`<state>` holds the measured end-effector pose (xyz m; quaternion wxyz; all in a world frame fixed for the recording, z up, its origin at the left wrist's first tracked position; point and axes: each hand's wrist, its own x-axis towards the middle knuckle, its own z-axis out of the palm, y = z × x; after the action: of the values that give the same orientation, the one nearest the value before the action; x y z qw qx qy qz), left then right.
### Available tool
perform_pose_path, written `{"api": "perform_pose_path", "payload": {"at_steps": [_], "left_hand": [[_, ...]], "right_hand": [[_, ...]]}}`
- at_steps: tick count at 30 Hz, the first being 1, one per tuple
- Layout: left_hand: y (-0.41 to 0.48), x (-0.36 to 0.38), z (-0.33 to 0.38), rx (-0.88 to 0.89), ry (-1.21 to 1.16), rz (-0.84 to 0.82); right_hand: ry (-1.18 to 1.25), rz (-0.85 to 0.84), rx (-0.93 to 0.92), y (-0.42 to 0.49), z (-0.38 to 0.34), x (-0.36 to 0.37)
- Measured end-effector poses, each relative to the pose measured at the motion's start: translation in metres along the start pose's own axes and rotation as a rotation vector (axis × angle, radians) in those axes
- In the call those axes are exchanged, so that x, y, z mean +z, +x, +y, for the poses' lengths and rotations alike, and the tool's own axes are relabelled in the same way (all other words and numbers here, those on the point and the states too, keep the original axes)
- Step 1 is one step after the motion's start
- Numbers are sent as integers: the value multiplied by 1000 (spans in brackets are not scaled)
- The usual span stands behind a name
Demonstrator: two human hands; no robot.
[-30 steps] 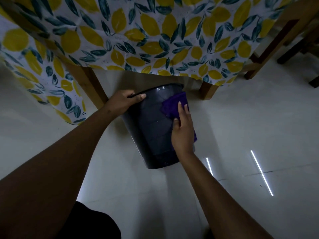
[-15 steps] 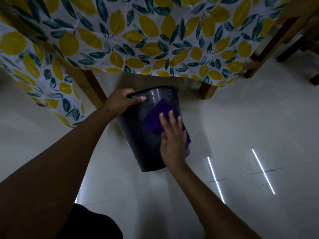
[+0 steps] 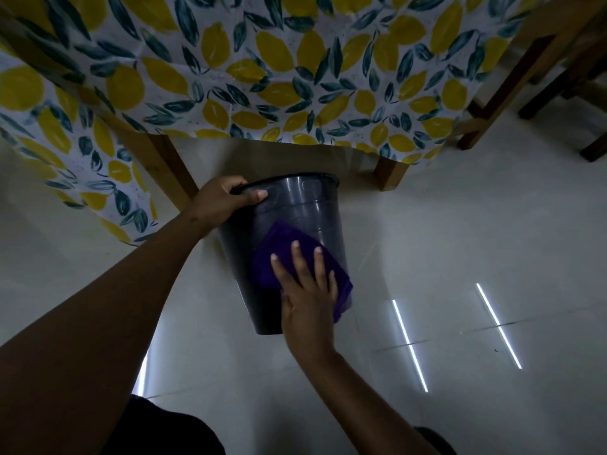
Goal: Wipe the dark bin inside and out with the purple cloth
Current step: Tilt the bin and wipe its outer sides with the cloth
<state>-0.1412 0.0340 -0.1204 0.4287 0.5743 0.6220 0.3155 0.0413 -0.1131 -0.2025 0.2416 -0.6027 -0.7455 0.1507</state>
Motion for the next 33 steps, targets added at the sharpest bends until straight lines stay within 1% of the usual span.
{"api": "perform_pose_path", "payload": {"at_steps": [2, 6, 8, 9, 12, 13, 14, 16, 19, 21, 23, 26, 27, 29, 33], "left_hand": [[0, -1, -1, -21, -23, -11], [-5, -10, -5, -85, -53, -8], [-7, -10, -4, -91, -68, -16], [-8, -9, -2, -82, -73, -19], [-8, -3, 4, -49, -30, -11], [-8, -1, 6, -30, -7, -3], [-7, 1, 7, -12, 13, 5], [-5, 3, 9, 13, 30, 7], [-2, 2, 9, 21, 71, 16], [-1, 1, 7, 19, 107, 9], [0, 1, 8, 9, 122, -12], [2, 5, 11, 20, 139, -50], [2, 6, 13, 29, 152, -61], [3, 8, 16, 53, 186, -74], [5, 12, 28, 74, 276, -163]], "right_hand": [[3, -27, -19, 6, 3, -1], [143, 35, 67, 45, 10, -17], [283, 54, 177, 71, 22, -25], [392, 49, 253, 84, 30, -28], [754, -2, 558, 110, 55, -38], [823, -6, 627, 112, 60, -39], [828, 7, 647, 111, 62, -39], [702, 69, 564, 101, 55, -36], [401, 89, 274, 68, 33, -23], [160, 28, 69, 39, 16, -15], [-16, -56, -128, 14, 5, -10], [-188, -210, -434, -3, 2, -7], [-212, -252, -501, -1, 3, -8], [-223, -291, -538, 12, 7, -12], [-221, -220, -447, 50, -1, -29]]}}
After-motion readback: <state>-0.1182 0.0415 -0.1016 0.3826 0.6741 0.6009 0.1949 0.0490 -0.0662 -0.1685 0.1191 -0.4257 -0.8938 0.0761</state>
